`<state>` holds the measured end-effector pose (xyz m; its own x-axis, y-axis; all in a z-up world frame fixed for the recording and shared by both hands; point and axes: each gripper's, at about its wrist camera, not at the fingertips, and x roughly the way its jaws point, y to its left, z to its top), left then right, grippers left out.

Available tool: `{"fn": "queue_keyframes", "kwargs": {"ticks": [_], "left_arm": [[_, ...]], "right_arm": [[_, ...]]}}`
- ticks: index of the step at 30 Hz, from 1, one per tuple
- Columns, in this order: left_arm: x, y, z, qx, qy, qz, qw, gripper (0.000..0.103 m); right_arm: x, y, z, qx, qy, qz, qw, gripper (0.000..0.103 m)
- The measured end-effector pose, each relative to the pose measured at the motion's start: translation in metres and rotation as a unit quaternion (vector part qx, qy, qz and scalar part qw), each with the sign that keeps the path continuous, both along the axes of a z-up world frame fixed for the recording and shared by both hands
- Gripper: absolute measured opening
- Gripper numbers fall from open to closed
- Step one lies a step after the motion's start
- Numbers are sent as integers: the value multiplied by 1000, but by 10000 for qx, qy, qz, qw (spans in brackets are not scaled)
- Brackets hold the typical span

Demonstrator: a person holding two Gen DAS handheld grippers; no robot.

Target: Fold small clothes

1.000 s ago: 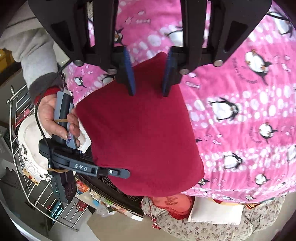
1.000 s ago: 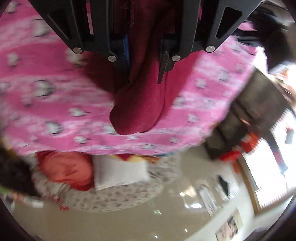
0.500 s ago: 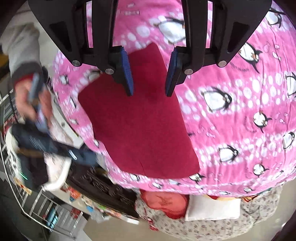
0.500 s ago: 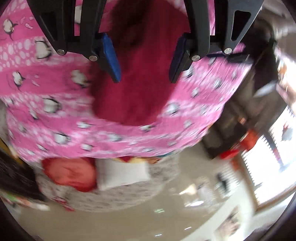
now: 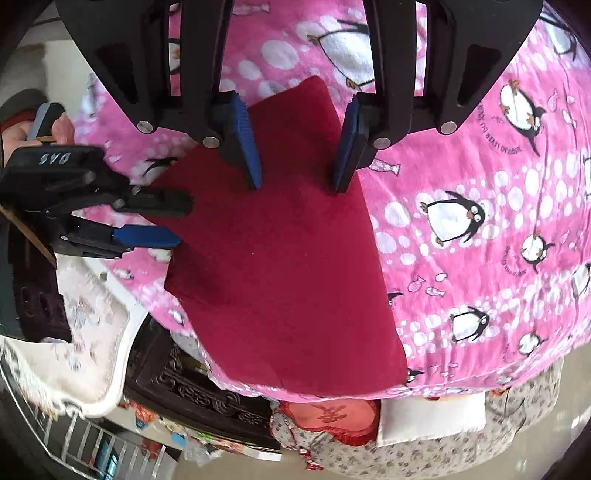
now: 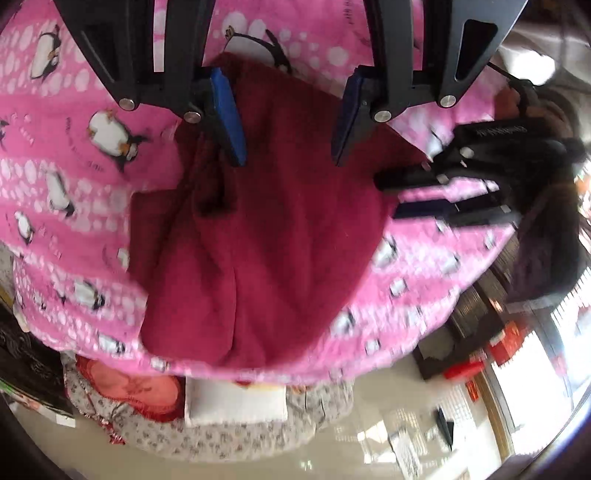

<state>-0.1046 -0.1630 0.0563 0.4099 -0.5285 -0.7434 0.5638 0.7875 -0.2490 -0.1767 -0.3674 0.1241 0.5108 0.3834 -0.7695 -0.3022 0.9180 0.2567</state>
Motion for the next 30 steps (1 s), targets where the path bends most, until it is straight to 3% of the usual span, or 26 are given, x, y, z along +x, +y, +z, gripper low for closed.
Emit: {"fn": "queue_keyframes", "kwargs": {"ticks": [4, 9, 13, 17, 20, 30], "left_arm": [[10, 2, 21, -64, -296, 209, 9993, 39], [35, -10, 31, -21, -454, 516, 9976, 39], [54, -20, 19, 254, -613, 694, 9954, 39], [73, -22, 7, 157, -442, 750, 9961, 56], [78, -26, 2, 164, -395, 726, 9964, 57], [76, -26, 5, 173, -407, 776, 9960, 58]], "right_arm": [[8, -3, 38, 38, -715, -360, 9968, 47], [41, 3, 41, -364, -920, -699, 9926, 46], [71, -3, 20, -674, -705, -923, 9909, 43], [86, -20, -3, -726, -469, -1015, 9911, 42], [94, -31, -14, -528, -405, -1065, 9921, 42], [47, -35, 23, -72, -518, -989, 9937, 43]]}}
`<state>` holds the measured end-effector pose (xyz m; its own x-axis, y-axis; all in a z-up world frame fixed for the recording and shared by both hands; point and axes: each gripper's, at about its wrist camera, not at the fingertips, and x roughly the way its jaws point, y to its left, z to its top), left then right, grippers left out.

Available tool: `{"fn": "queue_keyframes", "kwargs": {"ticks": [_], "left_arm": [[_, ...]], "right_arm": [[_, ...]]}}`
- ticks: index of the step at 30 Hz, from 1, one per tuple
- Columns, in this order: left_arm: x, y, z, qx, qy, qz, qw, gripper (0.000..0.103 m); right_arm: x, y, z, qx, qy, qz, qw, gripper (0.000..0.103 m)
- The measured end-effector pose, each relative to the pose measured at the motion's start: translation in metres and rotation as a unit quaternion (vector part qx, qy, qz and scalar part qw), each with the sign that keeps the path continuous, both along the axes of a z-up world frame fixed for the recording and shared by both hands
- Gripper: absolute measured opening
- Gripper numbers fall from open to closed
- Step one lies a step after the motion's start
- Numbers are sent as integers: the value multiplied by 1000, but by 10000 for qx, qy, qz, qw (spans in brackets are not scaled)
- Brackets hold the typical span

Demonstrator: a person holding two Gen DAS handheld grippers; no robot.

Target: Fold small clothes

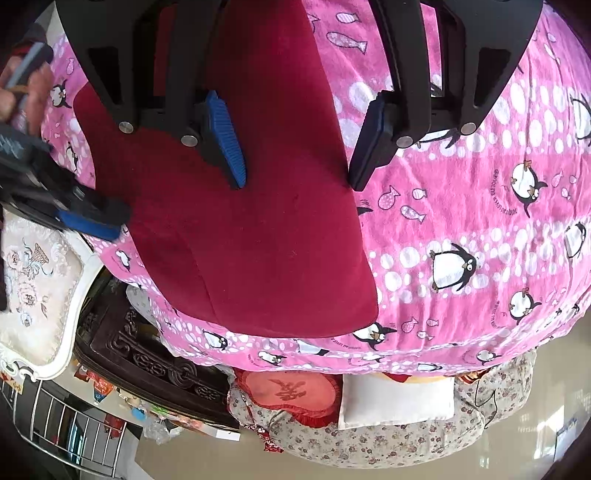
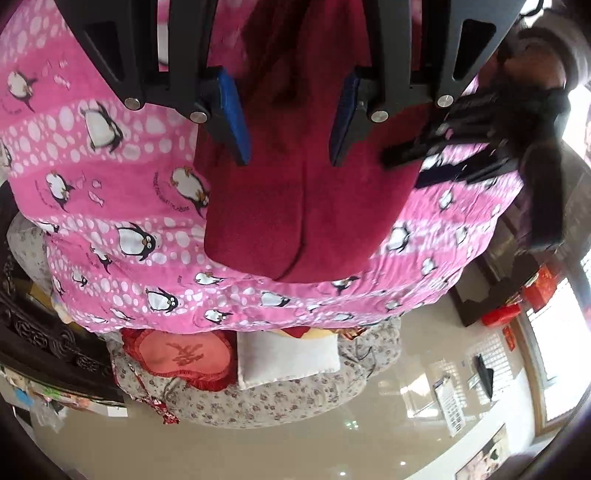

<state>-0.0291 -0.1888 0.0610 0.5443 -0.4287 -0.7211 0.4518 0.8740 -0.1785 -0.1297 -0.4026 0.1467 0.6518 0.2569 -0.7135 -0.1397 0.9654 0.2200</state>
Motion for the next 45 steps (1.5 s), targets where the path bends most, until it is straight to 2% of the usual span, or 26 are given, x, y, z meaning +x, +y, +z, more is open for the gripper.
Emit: {"fn": "queue_keyframes", "kwargs": {"ticks": [3, 7, 9, 12, 15, 16, 17, 18, 20, 22, 24, 25, 28, 30, 32, 35, 38, 41, 42, 43, 45], "left_arm": [[-2, -2, 0, 57, -64, 2, 10000, 58], [-4, -3, -1, 68, -101, 18, 9999, 58], [-5, -4, -3, 119, -93, 28, 9999, 58], [-5, -1, -2, 92, -70, -12, 9999, 58], [-5, 10, 3, -204, 225, -30, 9995, 58], [-5, 16, 6, -452, 356, -30, 9983, 58], [-5, 22, 8, -681, 434, -20, 9967, 58], [-5, 26, 10, -848, 481, 1, 9952, 58], [-4, 31, 12, -1056, 538, 46, 9929, 58], [0, 33, 10, -1195, 713, 40, 9903, 60], [5, 33, 5, -1380, 950, 44, 9859, 67], [7, 33, 2, -1440, 1044, 55, 9840, 67], [15, 26, -8, -1304, 1136, 74, 9849, 67], [19, 20, -19, -1292, 1395, -19, 9818, 71], [25, 18, -30, -1453, 1717, -57, 9744, 81], [30, 18, -37, -1626, 1898, -127, 9682, 83], [30, 16, -35, -1635, 1882, -242, 9681, 83], [23, 18, -27, -1729, 1707, -324, 9695, 63], [20, 21, -24, -1762, 1628, -307, 9703, 56], [19, 24, -21, -1806, 1568, -324, 9704, 53], [13, 33, -9, -1906, 1482, -374, 9697, 49]], "right_arm": [[-14, 5, -4, -85, 103, 100, 9999, 43], [-12, 8, -37, -346, 515, 80, 9980, 45], [-12, 6, -46, -200, 570, 28, 9982, 48], [-14, 0, -38, -53, 558, 20, 9984, 48], [-17, -12, -20, 84, 350, -74, 9993, 49], [-17, -18, -16, 222, 285, -124, 9993, 51], [-16, -23, -13, 342, 223, -170, 9990, 57], [-14, -30, -10, 493, 139, -248, 9984, 72], [-8, -42, -10, 724, 67, -438, 9964, 86], [4, -52, -17, 1051, 229, -492, 9930, 87], [14, -58, -28, 1379, 476, -461, 9882, 87], [18, -58, -35, 1511, 576, -437, 9859, 87], [26, -57, -49, 1849, 680, -322, 9799, 87], [32, -54, -57, 2107, 763, -198, 9744, 88], [36, -49, -65, 2160, 871, -123, 9724, 88], [41, -37, -73, 1989, 906, 20, 9758, 91], [44, -31, -71, 1937, 898, 69, 9769, 91], [45, -24, -67, 2115, 891, 310, 9728, 66], [43, -19, -63, 1962, 852, 325, 9763, 63], [41, -12, -57, 1786, 773, 376, 9802, 60], [37, -4, -43, 1775, 652, 495, 9807, 55]]}}
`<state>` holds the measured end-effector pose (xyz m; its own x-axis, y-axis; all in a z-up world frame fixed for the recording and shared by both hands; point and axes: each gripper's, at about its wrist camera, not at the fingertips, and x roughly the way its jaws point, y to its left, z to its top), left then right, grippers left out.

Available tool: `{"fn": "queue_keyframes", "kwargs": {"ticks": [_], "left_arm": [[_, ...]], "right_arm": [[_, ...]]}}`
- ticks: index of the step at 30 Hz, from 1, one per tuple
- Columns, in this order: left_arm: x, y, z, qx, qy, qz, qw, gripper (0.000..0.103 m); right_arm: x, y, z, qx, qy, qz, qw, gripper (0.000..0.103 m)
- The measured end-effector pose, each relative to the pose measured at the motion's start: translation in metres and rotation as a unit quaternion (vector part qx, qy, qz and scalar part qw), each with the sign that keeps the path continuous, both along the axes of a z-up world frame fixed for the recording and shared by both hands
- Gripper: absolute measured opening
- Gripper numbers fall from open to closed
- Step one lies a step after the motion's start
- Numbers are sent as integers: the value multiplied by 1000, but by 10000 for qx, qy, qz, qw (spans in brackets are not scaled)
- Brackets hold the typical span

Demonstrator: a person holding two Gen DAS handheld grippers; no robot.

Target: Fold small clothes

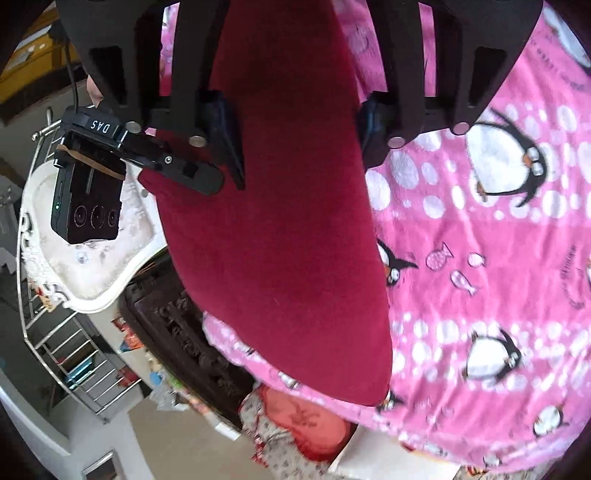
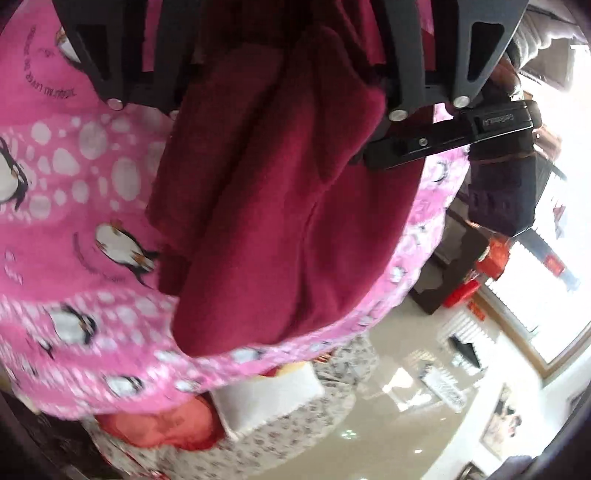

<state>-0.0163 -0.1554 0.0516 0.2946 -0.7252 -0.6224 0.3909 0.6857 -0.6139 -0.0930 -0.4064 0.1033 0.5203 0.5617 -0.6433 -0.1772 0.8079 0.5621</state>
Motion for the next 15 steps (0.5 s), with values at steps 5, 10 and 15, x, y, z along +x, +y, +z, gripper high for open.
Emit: {"fn": "queue_keyframes", "kwargs": {"ticks": [5, 10, 15], "left_arm": [[-23, 35, 42, 261, -378, 71, 9989, 49], [-32, 80, 46, 444, -129, 261, 9986, 49], [-32, 114, 5, 817, 237, 569, 9947, 50]], "right_arm": [[-13, 38, 36, 48, -247, 378, 9990, 55], [-13, 85, 37, 350, -74, 631, 9974, 55], [-2, 129, 1, -26, 313, 765, 9966, 55]]}}
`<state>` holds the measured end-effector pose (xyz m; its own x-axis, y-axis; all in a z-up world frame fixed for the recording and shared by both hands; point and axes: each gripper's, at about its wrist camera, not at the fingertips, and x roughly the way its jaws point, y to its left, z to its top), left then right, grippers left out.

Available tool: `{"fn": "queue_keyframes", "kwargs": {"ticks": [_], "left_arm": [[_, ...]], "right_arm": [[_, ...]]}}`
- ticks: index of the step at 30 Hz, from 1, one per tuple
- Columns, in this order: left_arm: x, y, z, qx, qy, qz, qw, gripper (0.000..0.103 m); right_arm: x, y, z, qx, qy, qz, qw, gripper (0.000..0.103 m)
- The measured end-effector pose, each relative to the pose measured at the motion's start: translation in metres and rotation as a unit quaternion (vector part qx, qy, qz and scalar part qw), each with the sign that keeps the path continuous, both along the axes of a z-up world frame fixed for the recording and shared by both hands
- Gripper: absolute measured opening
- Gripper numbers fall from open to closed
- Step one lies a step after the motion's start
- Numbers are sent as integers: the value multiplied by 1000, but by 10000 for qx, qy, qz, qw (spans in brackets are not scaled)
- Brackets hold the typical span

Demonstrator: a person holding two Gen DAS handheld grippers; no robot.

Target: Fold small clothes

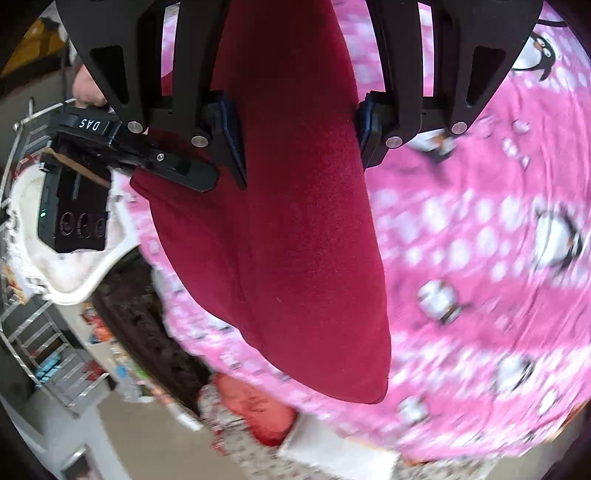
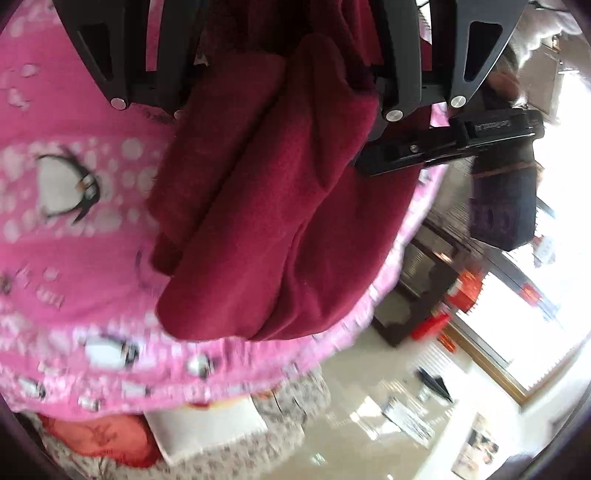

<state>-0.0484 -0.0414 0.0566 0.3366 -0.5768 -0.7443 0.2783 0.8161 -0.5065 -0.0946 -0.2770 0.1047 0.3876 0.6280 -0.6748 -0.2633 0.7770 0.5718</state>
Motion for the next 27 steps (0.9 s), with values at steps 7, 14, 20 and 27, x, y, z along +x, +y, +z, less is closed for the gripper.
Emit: {"fn": "queue_keyframes", "kwargs": {"ticks": [7, 14, 20, 27], "left_arm": [[-4, 24, -9, -34, 124, 250, 9996, 63], [-16, 15, 22, 798, -828, 519, 9920, 63], [-10, -11, 8, 1324, -1081, 527, 9839, 63], [-9, -13, -2, 1386, -1173, 527, 9820, 67]], "right_arm": [[-6, -4, 16, -659, -351, -147, 9971, 61], [-22, 12, 66, -1563, -1354, 72, 9784, 57], [-11, 48, 55, -2410, -1452, 243, 9593, 56], [-3, 50, 25, -2601, -1221, 144, 9577, 56]]}}
